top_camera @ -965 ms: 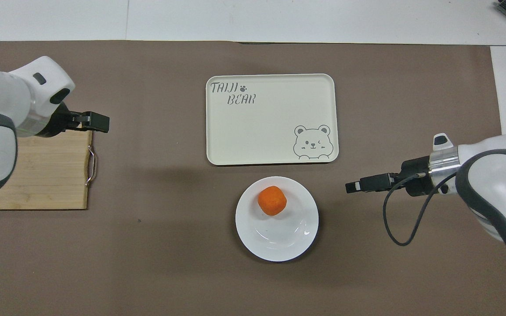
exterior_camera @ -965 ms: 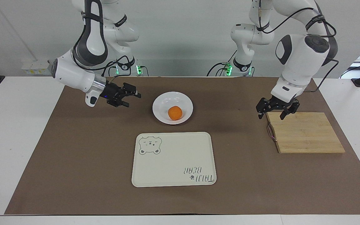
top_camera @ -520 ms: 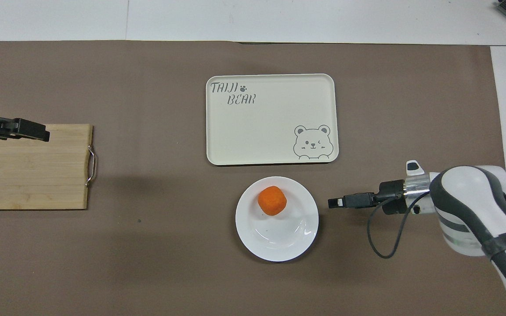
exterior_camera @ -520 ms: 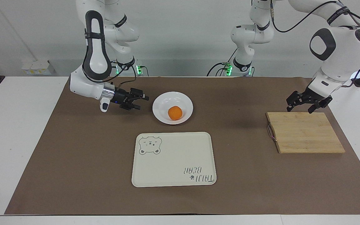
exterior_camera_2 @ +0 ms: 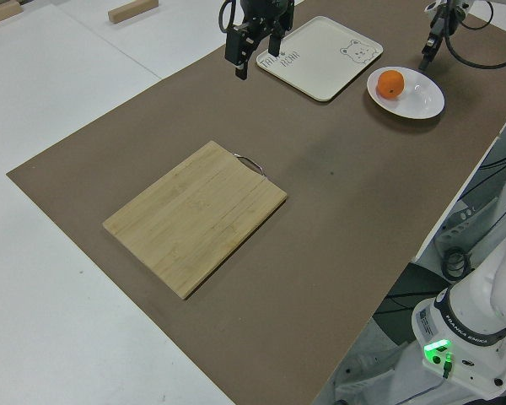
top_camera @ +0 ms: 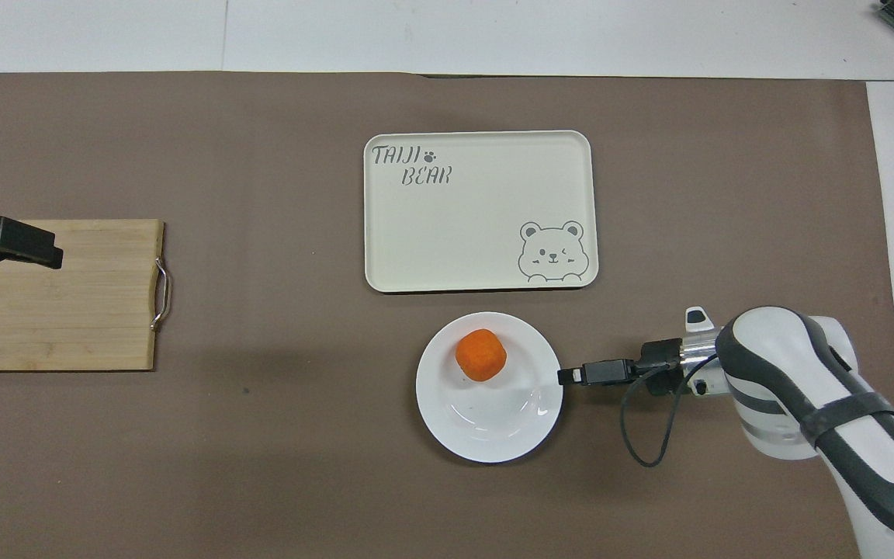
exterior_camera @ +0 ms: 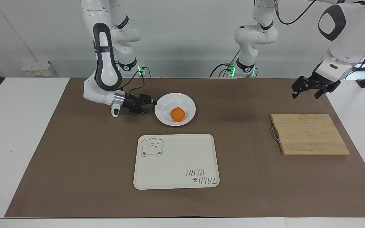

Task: Place orange and plate with both arms
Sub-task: 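Withdraw the left gripper while the right gripper reaches the plate rim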

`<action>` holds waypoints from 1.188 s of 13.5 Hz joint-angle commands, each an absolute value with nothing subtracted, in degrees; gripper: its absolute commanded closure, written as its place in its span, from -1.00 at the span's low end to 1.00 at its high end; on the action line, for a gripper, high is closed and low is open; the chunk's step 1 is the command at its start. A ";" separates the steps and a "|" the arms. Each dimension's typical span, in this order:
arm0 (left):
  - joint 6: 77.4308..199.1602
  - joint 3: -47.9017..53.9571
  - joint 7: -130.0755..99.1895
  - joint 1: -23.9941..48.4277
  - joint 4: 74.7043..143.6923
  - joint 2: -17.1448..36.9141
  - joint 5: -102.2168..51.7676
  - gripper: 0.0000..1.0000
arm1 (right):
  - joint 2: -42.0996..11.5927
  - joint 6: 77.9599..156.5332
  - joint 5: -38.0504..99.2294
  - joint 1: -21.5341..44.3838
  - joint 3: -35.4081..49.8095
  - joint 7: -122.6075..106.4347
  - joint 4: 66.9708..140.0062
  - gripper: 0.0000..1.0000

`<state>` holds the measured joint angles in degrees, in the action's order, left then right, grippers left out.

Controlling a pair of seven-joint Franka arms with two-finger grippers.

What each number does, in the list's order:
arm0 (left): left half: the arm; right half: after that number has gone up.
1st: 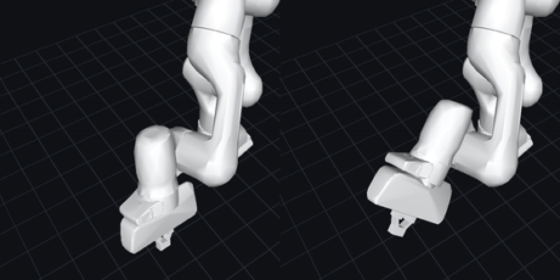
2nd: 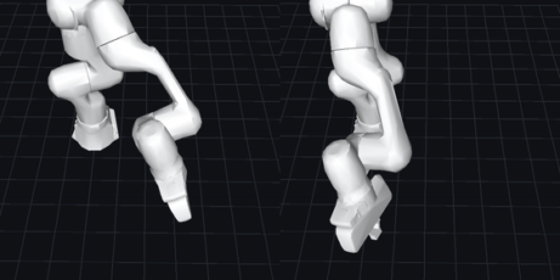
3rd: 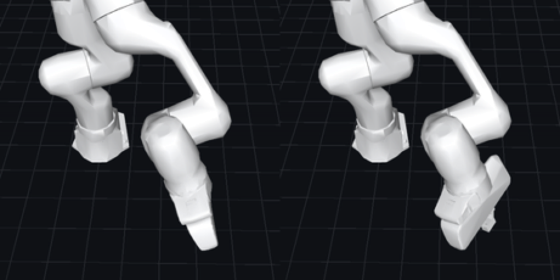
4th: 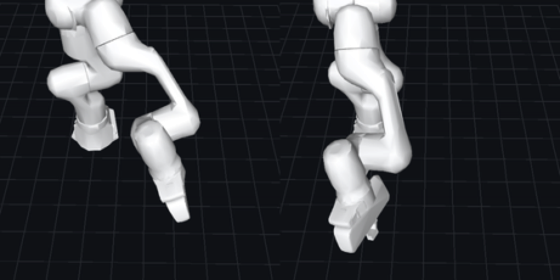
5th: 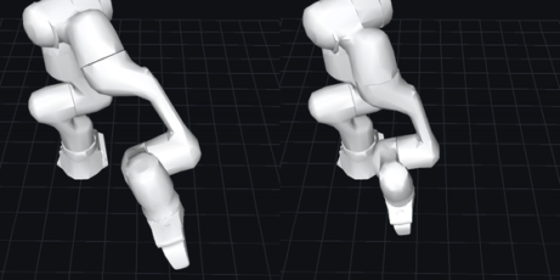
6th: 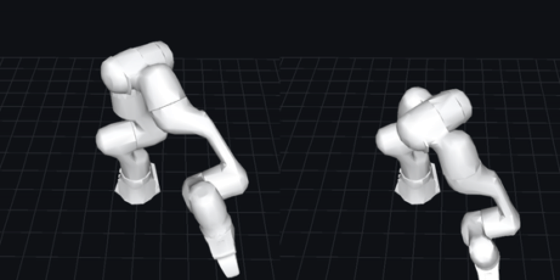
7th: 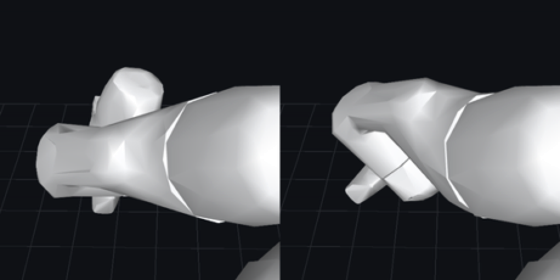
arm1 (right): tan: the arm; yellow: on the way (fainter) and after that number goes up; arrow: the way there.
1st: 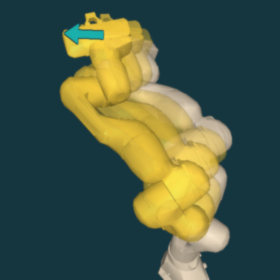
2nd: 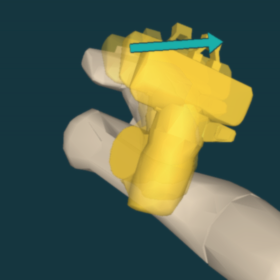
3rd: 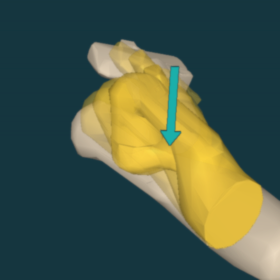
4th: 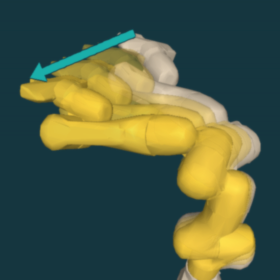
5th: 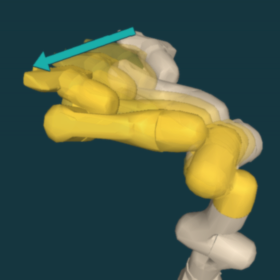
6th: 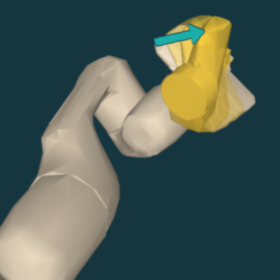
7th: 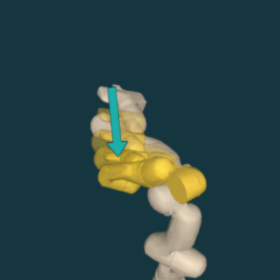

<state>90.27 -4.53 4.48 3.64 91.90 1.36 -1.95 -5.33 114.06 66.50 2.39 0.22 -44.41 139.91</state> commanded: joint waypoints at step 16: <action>86.84 -4.31 3.60 3.78 91.67 -2.02 0.62 -1.00 | -5.71 120.15 76.64 8.88 0.26 -48.60 142.74 1.00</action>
